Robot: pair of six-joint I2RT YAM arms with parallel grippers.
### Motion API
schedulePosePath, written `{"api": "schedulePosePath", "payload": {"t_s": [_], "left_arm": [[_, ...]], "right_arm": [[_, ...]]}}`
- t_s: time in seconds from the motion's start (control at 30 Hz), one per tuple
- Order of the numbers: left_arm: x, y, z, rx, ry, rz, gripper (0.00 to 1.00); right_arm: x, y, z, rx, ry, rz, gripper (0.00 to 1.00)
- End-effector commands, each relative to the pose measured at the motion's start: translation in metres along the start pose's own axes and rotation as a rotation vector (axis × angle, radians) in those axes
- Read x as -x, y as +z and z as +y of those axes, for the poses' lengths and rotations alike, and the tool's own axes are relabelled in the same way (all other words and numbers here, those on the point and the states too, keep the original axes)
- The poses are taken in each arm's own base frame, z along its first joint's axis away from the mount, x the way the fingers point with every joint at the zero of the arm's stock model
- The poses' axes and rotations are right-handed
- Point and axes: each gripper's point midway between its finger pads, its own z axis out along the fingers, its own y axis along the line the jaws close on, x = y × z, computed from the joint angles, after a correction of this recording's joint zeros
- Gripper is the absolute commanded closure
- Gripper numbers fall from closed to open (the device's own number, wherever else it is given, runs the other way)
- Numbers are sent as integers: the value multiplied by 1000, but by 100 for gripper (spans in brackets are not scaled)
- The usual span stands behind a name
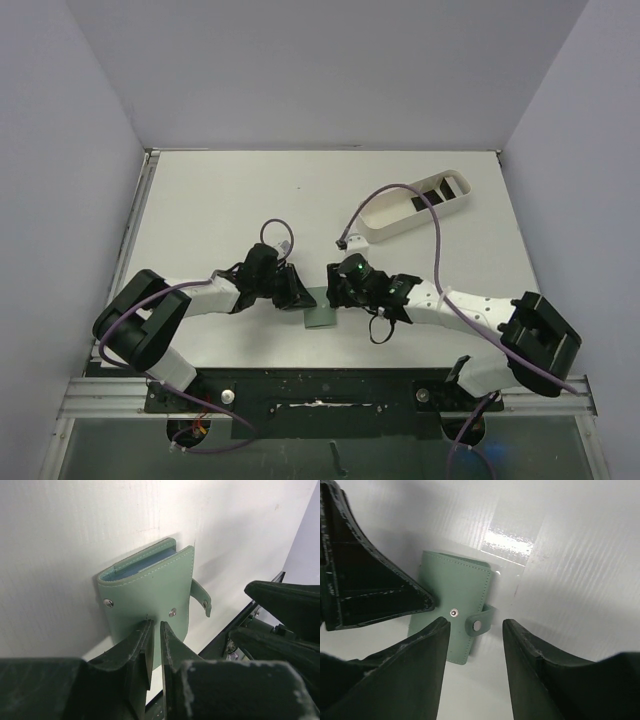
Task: Put the credit cards into the card holder
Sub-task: Close the card holder at the center of the board.
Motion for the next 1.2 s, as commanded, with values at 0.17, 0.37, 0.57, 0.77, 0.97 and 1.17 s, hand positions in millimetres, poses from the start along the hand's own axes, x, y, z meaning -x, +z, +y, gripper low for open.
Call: {"api": "schedulePosePath", "payload": {"t_s": [0.17, 0.37, 0.57, 0.77, 0.97, 1.17], "left_arm": [[2, -2, -6, -28, 16, -23, 89], [1, -3, -5, -26, 14, -26, 89], [1, -3, -5, -29, 12, -28, 89], [1, -4, -6, -31, 11, -31, 90], [2, -4, -5, -29, 9, -31, 90], [1, -3, -3, -24, 8, -30, 90]], "right_arm": [[3, 9, -1, -124, -142, 18, 58], [-1, 13, 9, -100, -158, 31, 56], [-3, 15, 6, -128, -179, 36, 64], [-4, 15, 3, -148, -182, 46, 77], [0, 8, -1, -172, -172, 33, 83], [3, 5, -1, -170, -159, 14, 82]]}}
